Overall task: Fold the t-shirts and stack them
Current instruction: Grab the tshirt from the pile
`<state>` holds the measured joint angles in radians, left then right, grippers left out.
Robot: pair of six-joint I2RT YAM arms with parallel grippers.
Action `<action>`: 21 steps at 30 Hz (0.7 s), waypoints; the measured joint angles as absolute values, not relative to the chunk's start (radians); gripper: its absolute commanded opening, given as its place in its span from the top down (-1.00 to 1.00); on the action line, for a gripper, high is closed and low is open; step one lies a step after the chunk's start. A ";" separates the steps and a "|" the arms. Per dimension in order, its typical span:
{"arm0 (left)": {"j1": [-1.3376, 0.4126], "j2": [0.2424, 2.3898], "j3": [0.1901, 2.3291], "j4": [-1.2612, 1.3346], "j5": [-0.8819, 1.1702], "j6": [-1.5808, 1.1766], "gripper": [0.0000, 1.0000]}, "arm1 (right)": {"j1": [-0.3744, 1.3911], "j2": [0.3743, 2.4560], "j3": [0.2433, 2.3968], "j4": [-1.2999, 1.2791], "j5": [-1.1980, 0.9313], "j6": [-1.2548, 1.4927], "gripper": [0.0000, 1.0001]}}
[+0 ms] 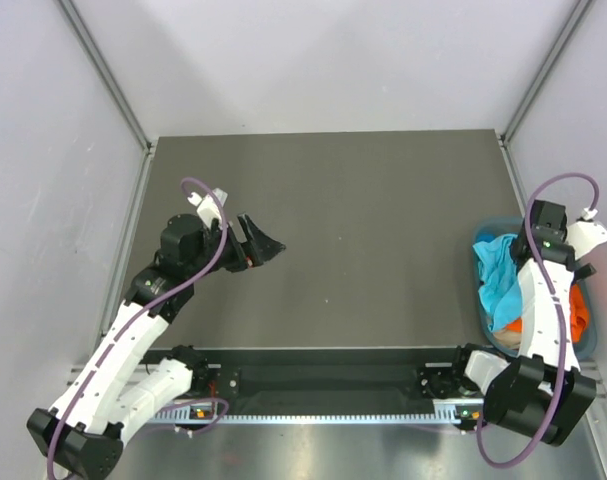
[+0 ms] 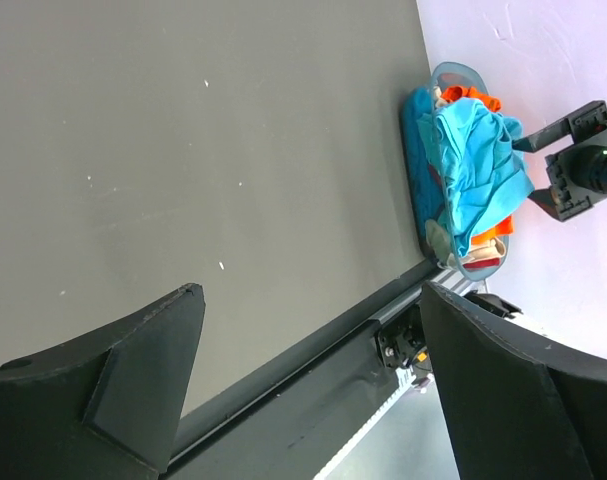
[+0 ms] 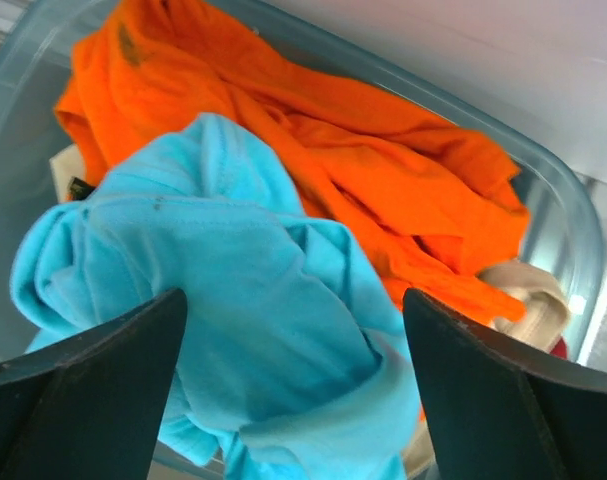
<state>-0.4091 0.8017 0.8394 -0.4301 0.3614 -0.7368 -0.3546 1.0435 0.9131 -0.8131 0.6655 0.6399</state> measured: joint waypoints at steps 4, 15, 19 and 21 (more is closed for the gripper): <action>-0.409 0.803 0.839 -0.430 0.358 -0.758 -0.82 | -0.359 1.039 0.886 -0.746 0.605 0.606 -0.47; -0.408 0.801 0.822 -0.429 0.347 -0.771 -0.81 | -0.362 0.967 0.924 -0.662 0.266 0.523 1.00; -0.408 0.806 0.823 -0.431 0.312 -0.745 -0.81 | -0.312 0.970 1.134 -0.643 0.039 0.545 1.00; -0.408 0.817 0.823 -0.434 0.284 -0.734 -0.80 | -0.232 0.989 1.259 -0.608 -0.047 0.564 1.00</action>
<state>-0.4084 0.8169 0.8230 -0.4339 0.2836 -0.7341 -0.2321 0.9890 1.2594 -0.6083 -0.0467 0.5644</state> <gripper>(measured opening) 0.907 0.010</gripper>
